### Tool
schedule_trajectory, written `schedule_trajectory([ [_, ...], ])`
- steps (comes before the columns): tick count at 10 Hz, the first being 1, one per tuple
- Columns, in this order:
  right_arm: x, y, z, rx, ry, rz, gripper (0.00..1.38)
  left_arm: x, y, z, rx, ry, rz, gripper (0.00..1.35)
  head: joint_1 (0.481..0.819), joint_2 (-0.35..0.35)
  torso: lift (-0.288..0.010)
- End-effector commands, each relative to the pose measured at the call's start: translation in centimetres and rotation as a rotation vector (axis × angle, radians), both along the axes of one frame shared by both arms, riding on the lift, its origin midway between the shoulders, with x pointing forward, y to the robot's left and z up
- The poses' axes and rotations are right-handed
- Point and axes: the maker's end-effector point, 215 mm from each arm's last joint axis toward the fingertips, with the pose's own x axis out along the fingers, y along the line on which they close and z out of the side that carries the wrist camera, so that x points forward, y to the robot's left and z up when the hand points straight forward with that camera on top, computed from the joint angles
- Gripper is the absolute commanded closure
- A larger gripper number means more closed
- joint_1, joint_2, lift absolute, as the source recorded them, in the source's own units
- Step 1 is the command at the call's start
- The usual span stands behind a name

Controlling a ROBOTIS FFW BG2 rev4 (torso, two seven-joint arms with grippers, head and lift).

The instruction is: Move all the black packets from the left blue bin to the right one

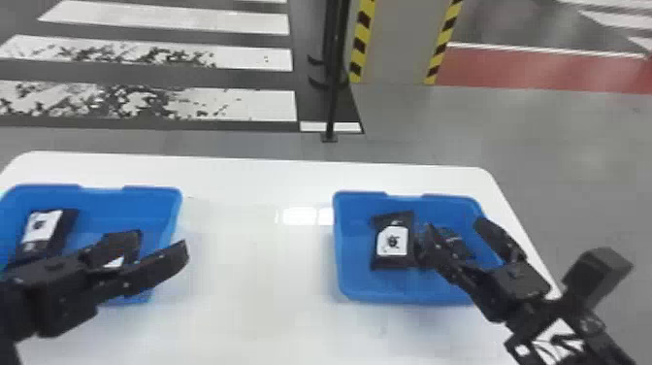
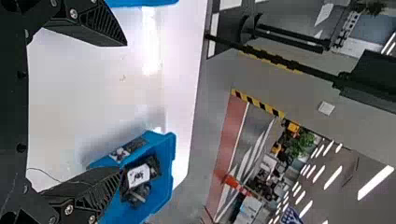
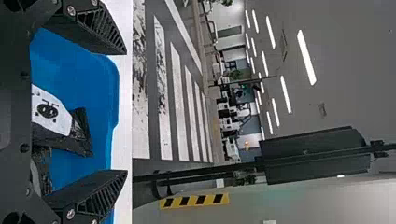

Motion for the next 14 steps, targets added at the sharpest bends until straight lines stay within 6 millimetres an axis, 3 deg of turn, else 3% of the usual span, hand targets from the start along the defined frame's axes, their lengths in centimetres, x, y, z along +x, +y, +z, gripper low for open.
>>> schedule_trajectory([
  [1,-3.0,0.4,1.2,0.002,-0.012,-0.025,0.12,0.9,3.6,-1.1,0.06,0.025,0.08,0.16,0.695,-0.095,-0.15],
  [3,-5.6,0.8,1.2,0.029,0.009,-0.04,0.12,2.7,7.1,-1.9,0.108,0.047,0.155,0.16,0.695,-0.029,-0.15],
  [5,-7.4,1.4,0.2,0.064,0.049,-0.036,0.12,4.2,10.9,-4.2,0.17,0.12,0.246,0.16,0.695,0.039,-0.15],
  [8,-7.9,1.7,-1.2,0.082,0.089,-0.032,0.13,5.9,15.4,-8.1,0.219,0.251,0.342,0.16,0.695,0.115,-0.15],
  [10,-8.0,1.7,-1.5,0.089,0.095,-0.033,0.13,6.9,16.2,-10.8,0.231,0.329,0.351,0.16,0.695,0.154,-0.15],
  [14,-7.9,1.7,-1.9,0.112,0.103,-0.033,0.13,9.0,14.7,-13.8,0.256,0.424,0.318,0.17,0.695,0.153,-0.15],
])
